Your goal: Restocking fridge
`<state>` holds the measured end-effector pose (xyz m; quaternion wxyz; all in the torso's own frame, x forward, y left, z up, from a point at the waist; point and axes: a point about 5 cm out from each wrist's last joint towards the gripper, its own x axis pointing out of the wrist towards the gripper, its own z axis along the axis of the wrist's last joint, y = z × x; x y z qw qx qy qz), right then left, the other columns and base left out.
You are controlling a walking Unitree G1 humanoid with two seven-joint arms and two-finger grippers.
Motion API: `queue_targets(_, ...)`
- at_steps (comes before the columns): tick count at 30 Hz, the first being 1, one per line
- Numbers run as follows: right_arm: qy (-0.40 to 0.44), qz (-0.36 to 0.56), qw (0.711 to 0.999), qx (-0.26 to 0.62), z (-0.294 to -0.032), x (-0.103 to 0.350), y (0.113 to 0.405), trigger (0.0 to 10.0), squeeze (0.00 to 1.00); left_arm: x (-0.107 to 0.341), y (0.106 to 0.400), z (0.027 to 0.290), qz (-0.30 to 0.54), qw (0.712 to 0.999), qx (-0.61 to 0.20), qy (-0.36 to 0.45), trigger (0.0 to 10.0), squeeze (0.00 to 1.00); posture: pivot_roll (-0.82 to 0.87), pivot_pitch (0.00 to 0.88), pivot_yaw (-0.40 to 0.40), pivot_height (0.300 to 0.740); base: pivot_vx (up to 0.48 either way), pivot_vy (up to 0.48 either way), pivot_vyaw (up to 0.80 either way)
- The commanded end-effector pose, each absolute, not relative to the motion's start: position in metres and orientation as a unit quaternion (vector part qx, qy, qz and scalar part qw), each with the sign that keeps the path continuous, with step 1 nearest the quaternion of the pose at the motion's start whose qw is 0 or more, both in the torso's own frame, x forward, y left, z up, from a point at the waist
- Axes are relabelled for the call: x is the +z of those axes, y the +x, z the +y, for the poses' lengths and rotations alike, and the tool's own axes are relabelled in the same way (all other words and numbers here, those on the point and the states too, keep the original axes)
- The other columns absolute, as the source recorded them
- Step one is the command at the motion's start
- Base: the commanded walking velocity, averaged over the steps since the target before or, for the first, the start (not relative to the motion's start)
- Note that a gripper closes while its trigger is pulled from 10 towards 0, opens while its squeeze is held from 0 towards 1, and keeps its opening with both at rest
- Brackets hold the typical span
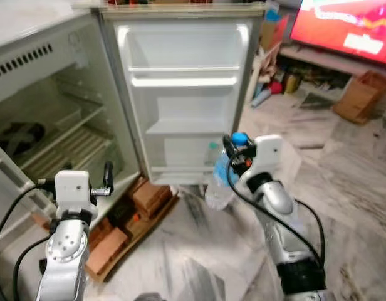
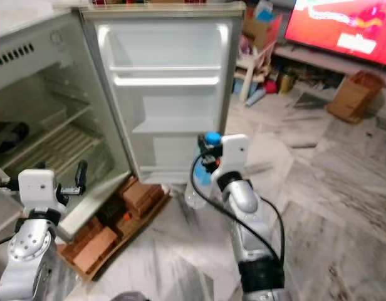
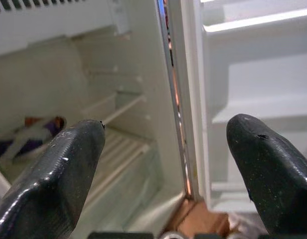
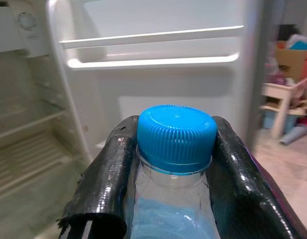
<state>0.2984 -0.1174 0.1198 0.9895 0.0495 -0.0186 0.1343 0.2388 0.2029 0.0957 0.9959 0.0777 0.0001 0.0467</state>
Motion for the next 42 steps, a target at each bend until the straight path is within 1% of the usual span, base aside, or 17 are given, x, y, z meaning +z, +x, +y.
queue_targets(1,0.043,-0.039,0.993,0.101,-0.129,0.128,0.299,10.0,0.0,0.099,0.24,0.196,-0.007,0.996,0.036,0.077,10.0,0.0,0.14,0.014,-0.013,0.74,0.292,0.382,0.0)
queue_targets(4,0.021,-0.059,0.993,0.096,-0.131,0.134,0.301,10.0,0.0,0.1,0.241,0.194,-0.011,0.996,0.035,0.078,10.0,0.0,0.14,0.022,-0.028,0.74,0.291,0.382,0.0)
queue_targets(10,0.018,-0.052,0.996,0.065,-0.143,0.133,0.306,10.0,0.0,0.103,0.244,0.195,-0.013,0.996,0.051,0.077,10.0,0.0,0.14,0.029,-0.048,0.74,0.316,0.361,0.0)
queue_targets(12,0.011,-0.053,0.996,0.069,-0.143,0.133,0.307,10.0,0.0,0.104,0.243,0.195,-0.018,0.995,0.059,0.081,10.0,0.0,0.14,0.03,-0.048,0.74,0.124,0.0,0.0)
queue_targets(13,0.006,-0.056,0.996,0.073,-0.142,0.134,0.307,10.0,0.0,0.104,0.242,0.193,-0.019,0.996,0.046,0.071,10.0,0.0,0.14,0.028,-0.044,0.74,0.0,0.0,0.0)
queue_targets(20,0.001,-0.076,0.993,0.087,-0.134,0.143,0.318,10.0,0.0,0.11,0.244,0.184,-0.036,0.996,0.023,0.072,10.0,0.0,0.14,0.025,-0.028,0.74,0.0,0.0,0.0)
queue_targets(24,-0.007,-0.079,0.994,0.08,-0.138,0.144,0.319,10.0,0.0,0.111,0.244,0.187,-0.035,0.997,0.021,0.067,10.0,0.0,0.14,0.026,-0.027,0.74,0.0,0.0,0.0)
queue_targets(28,-0.003,-0.074,0.995,0.07,-0.142,0.141,0.318,10.0,0.0,0.112,0.244,0.19,-0.034,0.997,0.025,0.071,10.0,0.0,0.13,0.04,-0.023,0.74,0.258,0.0,0.0)
queue_targets(35,-0.009,-0.079,0.994,0.073,-0.142,0.143,0.318,10.0,0.0,0.113,0.245,0.186,-0.038,0.997,0.012,0.068,10.0,0.0,0.13,0.046,-0.02,0.74,0.349,0.0,0.0)
queue_targets(42,-0.015,-0.066,0.995,0.071,-0.15,0.138,0.313,10.0,0.0,0.114,0.246,0.184,-0.042,0.997,0.012,0.064,10.0,0.0,0.12,0.051,-0.02,0.74,0.369,0.0,0.0)
